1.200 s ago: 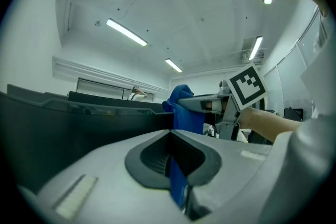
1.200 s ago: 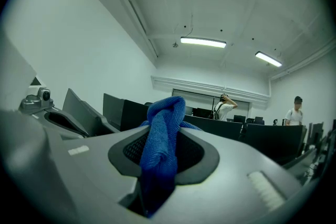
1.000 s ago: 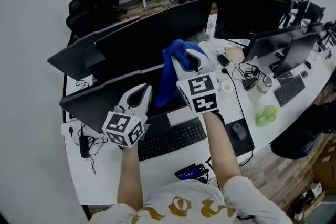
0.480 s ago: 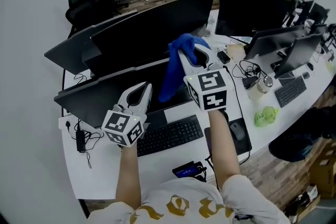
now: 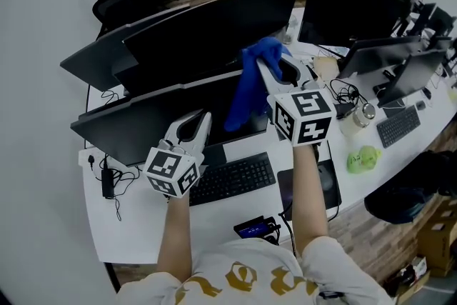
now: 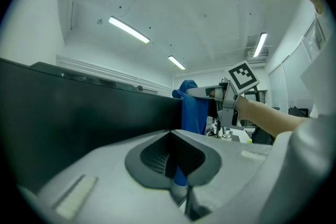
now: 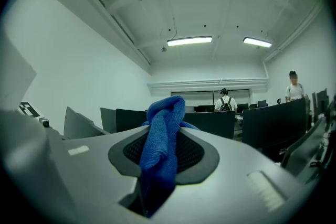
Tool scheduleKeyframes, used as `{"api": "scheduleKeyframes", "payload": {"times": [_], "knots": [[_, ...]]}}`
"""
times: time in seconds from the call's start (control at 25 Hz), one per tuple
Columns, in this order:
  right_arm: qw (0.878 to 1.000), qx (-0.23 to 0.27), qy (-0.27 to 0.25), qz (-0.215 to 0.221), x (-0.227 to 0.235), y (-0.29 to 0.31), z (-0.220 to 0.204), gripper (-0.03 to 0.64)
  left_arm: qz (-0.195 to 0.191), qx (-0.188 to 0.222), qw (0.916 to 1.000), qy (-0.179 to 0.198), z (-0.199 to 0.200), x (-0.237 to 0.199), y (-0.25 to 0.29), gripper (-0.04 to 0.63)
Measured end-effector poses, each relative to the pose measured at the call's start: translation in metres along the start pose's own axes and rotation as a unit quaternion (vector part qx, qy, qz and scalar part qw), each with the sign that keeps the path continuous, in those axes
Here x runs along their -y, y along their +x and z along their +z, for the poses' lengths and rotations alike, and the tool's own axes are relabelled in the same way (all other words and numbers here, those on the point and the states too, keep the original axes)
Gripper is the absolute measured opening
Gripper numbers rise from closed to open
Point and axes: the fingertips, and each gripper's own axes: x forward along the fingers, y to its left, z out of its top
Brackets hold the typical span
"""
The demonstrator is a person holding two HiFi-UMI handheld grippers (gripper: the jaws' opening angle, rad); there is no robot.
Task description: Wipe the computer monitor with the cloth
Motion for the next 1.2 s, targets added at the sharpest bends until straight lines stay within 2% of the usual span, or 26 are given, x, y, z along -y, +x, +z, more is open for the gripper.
{"api": "scheduleKeyframes", "payload": {"times": [0.16, 0.36, 0.52, 0.92, 1.2], "knots": [[0.999, 0.007, 0.03, 0.007, 0.007, -0.002, -0.002, 0.131, 0.001, 0.003, 1.0, -0.002, 0.0, 0.002, 0.003, 0.0], [0.994, 0.012, 0.1, 0.04, 0.019, -0.003, -0.006, 0.133, -0.007, -0.004, 1.0, -0.005, -0.005, 0.013, 0.008, 0.0], [0.99, 0.019, 0.128, 0.049, 0.023, -0.005, -0.006, 0.133, -0.004, -0.01, 0.9999, -0.003, -0.007, 0.015, 0.009, 0.0], [0.981, 0.042, 0.182, 0.042, 0.045, -0.013, -0.012, 0.133, 0.002, -0.017, 0.9999, 0.002, -0.007, 0.015, 0.013, 0.0], [0.975, 0.04, 0.217, 0.031, 0.057, -0.014, -0.031, 0.13, 0.006, -0.024, 0.9997, -0.002, -0.014, 0.012, 0.013, 0.0]]}}
